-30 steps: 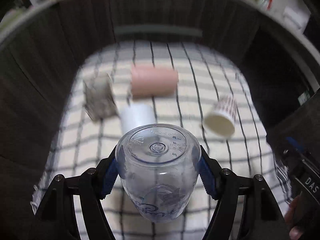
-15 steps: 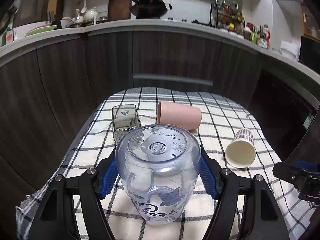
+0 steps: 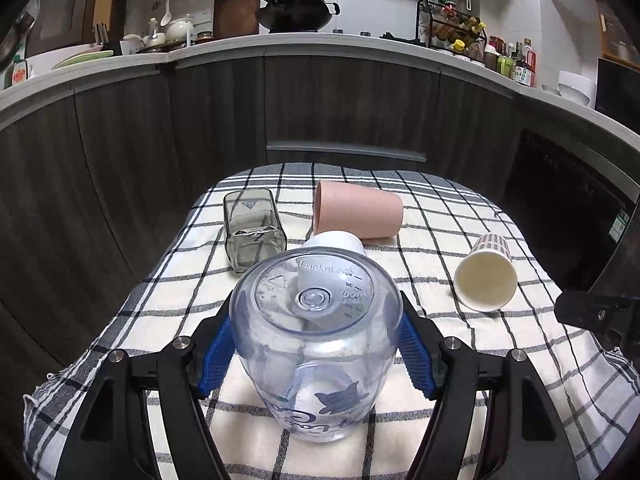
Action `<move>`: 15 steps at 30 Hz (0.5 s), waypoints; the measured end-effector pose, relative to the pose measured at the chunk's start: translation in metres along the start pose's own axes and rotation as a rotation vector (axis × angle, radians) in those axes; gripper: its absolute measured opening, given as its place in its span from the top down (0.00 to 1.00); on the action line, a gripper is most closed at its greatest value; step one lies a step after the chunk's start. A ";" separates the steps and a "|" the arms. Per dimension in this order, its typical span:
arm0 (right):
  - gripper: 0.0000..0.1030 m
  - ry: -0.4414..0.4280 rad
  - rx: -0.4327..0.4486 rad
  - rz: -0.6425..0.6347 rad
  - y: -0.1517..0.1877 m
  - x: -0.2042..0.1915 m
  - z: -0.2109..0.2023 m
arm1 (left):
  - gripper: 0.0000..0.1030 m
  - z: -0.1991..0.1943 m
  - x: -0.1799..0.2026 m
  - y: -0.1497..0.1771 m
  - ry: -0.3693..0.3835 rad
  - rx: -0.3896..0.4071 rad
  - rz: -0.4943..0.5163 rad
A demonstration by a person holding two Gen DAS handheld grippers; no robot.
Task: Flip cup upside down
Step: 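Lower the inverted clear cup onto the cloth with the left gripper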
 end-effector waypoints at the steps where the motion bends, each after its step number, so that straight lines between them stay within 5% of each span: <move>1: 0.14 -0.001 0.001 0.001 0.000 0.000 0.000 | 0.31 0.000 0.000 0.000 0.005 -0.001 -0.003; 15: 0.14 -0.013 0.018 0.005 -0.002 -0.001 -0.009 | 0.16 -0.020 0.001 -0.009 0.008 0.034 0.009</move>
Point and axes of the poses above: each gripper's, at about its wrist camera, not at the fingertips, and z roughly the way its jaws point, x to its right, y to its underside, the point moved 7 cm from there along z, roughly the way its jaws point, and after that the axes turned 9 degrees about -y, right-handed, at the moved point
